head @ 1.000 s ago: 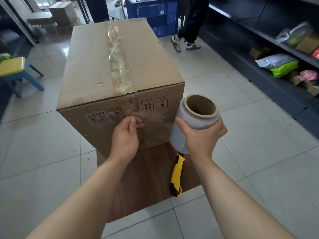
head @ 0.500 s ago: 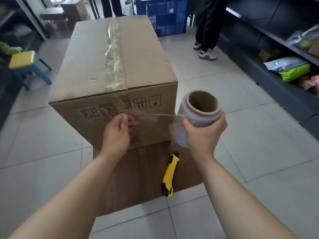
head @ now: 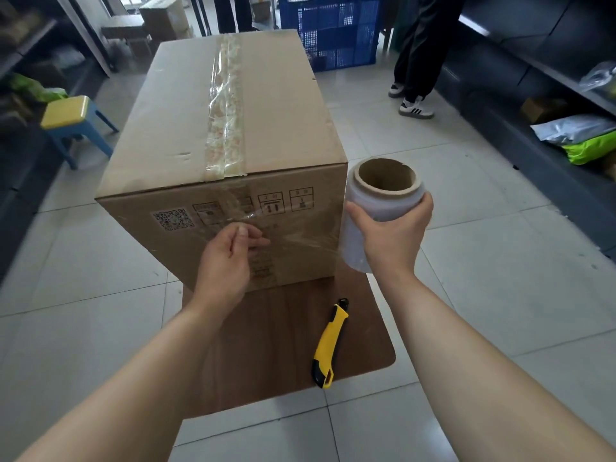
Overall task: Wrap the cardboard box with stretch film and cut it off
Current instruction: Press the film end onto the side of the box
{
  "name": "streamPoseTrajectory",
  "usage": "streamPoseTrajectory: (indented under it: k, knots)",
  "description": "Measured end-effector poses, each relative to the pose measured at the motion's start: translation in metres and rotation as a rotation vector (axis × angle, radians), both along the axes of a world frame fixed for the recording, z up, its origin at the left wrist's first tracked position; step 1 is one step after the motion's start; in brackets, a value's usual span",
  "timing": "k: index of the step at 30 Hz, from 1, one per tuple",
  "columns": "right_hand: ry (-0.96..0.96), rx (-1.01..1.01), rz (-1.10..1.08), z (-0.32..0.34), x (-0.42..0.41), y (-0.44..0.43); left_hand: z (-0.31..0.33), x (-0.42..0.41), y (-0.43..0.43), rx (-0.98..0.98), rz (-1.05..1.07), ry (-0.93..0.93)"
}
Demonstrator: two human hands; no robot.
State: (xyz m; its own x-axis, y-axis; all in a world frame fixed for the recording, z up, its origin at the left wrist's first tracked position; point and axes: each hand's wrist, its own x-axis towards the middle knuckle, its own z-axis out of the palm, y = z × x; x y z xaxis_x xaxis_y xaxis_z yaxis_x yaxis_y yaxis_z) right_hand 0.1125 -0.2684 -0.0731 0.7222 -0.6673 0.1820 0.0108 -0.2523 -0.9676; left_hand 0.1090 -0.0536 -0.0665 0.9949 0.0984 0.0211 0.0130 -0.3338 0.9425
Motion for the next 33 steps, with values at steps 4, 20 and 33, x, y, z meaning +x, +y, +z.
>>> streamPoseTrajectory:
  k: [4, 20, 33]
  knots:
    - [-0.007, 0.009, 0.011, 0.002, 0.002, 0.002, 0.007, -0.007, 0.003, 0.073, -0.043, -0.014]
    - [0.019, 0.053, 0.062, 0.01, 0.004, -0.002, 0.022, -0.007, 0.015, 0.119, 0.133, -0.085]
    - [0.045, 0.057, 0.054, 0.017, 0.002, 0.001, 0.009, -0.01, 0.013, 0.388, 0.029, 0.162]
